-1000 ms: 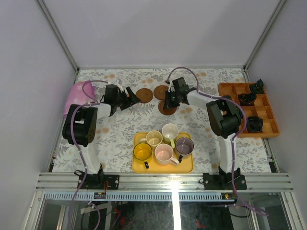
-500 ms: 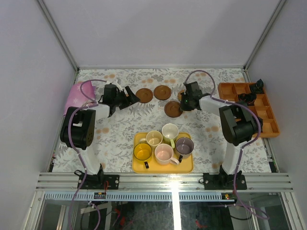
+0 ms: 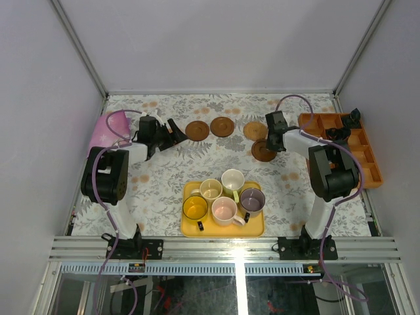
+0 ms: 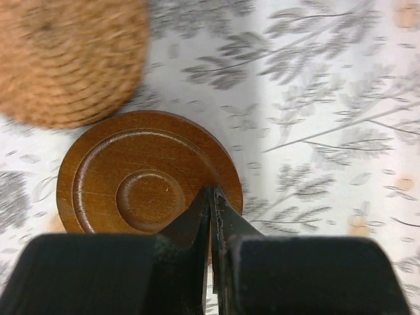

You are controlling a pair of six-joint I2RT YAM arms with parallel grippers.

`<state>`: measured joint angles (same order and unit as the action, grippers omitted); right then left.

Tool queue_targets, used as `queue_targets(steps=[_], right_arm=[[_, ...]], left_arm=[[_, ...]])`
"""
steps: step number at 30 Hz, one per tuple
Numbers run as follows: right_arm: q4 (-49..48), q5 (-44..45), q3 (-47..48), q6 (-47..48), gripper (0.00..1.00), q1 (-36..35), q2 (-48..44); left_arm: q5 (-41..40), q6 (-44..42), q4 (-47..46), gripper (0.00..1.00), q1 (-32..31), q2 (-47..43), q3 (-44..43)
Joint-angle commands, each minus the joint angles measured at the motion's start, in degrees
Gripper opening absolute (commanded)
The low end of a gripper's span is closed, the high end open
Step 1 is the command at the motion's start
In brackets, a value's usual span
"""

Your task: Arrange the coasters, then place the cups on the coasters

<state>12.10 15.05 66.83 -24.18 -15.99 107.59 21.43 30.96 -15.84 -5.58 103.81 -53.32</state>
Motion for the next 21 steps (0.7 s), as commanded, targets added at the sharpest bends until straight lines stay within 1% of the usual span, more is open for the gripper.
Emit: queue_targets(steps=[1, 4, 7, 15, 21], right_arm=[[8.8, 9.5, -0.4, -1.0, 0.00, 4.5, 0.9], [7.7, 8.6, 0.7, -1.2, 0.00, 7.5, 1.9], [7.2, 7.4, 3.6, -0.9, 0.00, 9.0, 4.2], [10.6, 9.2, 17.9, 0.8, 0.00, 10.3, 13.2], [11.5, 7.0, 26.0, 2.8, 0.00, 11.3, 18.3]], left_arm=[[-0.7, -1.7, 0.2, 0.76, 1.1, -1.0, -0.7], [-0.8, -1.8, 0.4, 0.76, 1.5, -0.5, -1.4], [-0.8, -1.9, 0.6, 0.76, 2.0, 0.3, -2.5], [0.1, -0.4, 0.6, 0.77, 3.4, 4.4, -6.1], [0.9, 0.6, 0.6, 0.77, 3.9, 6.2, -7.7]])
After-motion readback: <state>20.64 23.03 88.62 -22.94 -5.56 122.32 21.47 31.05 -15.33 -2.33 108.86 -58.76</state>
